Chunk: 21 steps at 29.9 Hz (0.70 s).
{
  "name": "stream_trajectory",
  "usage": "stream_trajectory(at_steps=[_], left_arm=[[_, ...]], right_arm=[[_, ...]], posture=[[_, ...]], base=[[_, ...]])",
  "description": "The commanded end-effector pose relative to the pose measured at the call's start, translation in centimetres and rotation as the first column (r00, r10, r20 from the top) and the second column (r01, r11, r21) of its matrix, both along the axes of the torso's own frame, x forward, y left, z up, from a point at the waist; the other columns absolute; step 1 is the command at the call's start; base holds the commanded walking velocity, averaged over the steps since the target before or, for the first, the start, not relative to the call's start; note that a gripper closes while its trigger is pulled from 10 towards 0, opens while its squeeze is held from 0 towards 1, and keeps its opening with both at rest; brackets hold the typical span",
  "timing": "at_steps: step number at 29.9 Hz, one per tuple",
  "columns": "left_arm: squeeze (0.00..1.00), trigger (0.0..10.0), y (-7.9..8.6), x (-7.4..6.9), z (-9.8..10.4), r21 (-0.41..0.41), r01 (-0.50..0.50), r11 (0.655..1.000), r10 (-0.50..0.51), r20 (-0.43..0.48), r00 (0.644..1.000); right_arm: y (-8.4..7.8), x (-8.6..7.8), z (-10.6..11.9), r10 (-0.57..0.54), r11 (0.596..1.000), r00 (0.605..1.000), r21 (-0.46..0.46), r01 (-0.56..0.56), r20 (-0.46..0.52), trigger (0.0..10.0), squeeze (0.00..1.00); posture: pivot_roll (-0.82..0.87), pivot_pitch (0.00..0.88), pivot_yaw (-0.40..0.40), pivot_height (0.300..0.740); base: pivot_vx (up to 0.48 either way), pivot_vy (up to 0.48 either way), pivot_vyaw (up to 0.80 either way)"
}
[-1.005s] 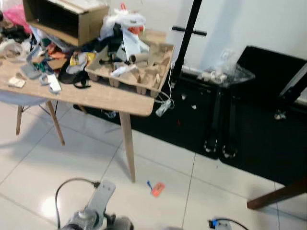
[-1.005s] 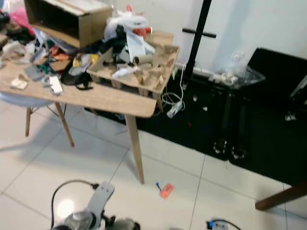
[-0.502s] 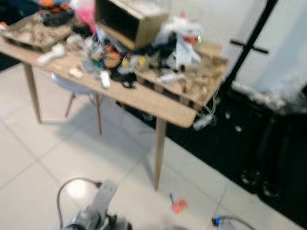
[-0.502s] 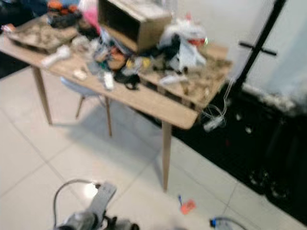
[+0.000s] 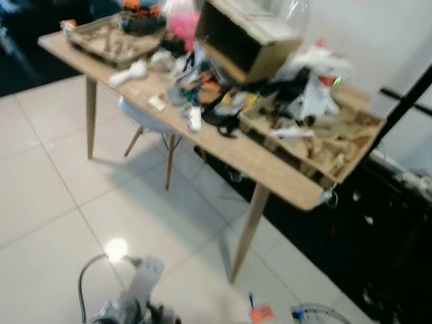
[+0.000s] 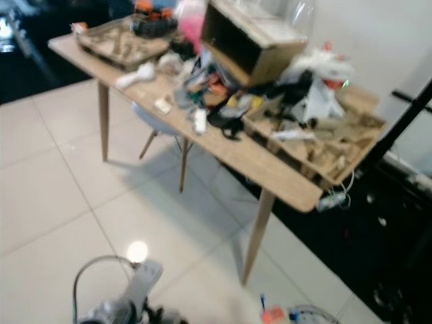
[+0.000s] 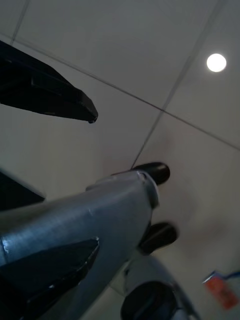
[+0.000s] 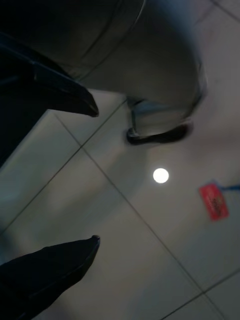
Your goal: Picking trash to rubbish bin
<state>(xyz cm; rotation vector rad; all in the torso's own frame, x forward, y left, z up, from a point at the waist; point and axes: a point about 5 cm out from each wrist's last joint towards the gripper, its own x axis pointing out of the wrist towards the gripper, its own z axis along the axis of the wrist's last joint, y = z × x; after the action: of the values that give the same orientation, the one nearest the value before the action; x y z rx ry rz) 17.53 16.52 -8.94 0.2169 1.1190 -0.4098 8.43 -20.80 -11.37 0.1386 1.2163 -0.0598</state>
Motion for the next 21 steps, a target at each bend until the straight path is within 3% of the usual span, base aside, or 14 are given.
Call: stream_trajectory(at_steps=[1,6,10,14,21], left_arm=[[0.0,10.0,0.0,-1.5,-0.7,0.006,-0.008,1.0,0.008,-0.057,0.998],[0.0,10.0,0.1,-1.5,-0.7,0.007,-0.023,1.0,0.023,-0.055,0.998],[0.0,10.0,0.1,-1.5,-0.7,0.009,-0.021,1.0,0.022,-0.055,0.998],[0.0,10.0,0.2,-1.5,-0.7,0.026,-0.021,0.999,0.023,-0.051,0.998],[0.0,10.0,0.4,-1.5,-0.7,0.044,-0.01,0.999,0.012,-0.047,0.999]], right_arm=[[0.3,-0.3,-0.1,0.006,1.0,1.0,0.02,-0.005,-0.015,10.0,0.0],[-0.5,-0.8,-0.1,-0.03,1.0,0.999,0.001,0.03,-0.023,10.0,0.0],[-0.1,-0.9,-0.2,-0.031,1.0,0.999,0.002,0.031,-0.023,10.0,0.0],[1.1,0.5,-0.1,-0.025,1.0,1.0,0.006,0.025,-0.006,10.0,0.0],[1.4,1.5,0.1,-0.014,1.0,1.0,0.012,0.014,0.007,10.0,0.0]], posture=[[0.09,0.062,-0.063,0.74],[0.09,0.062,-0.063,0.74],[0.09,0.062,-0.063,0.74],[0.09,0.069,-0.059,0.74],[0.09,0.071,-0.054,0.74]], base=[[0.0,0.0,0.73],[0.0,0.0,0.29],[0.0,0.0,0.0],[0.0,0.0,0.0],[0.0,0.0,0.0]])
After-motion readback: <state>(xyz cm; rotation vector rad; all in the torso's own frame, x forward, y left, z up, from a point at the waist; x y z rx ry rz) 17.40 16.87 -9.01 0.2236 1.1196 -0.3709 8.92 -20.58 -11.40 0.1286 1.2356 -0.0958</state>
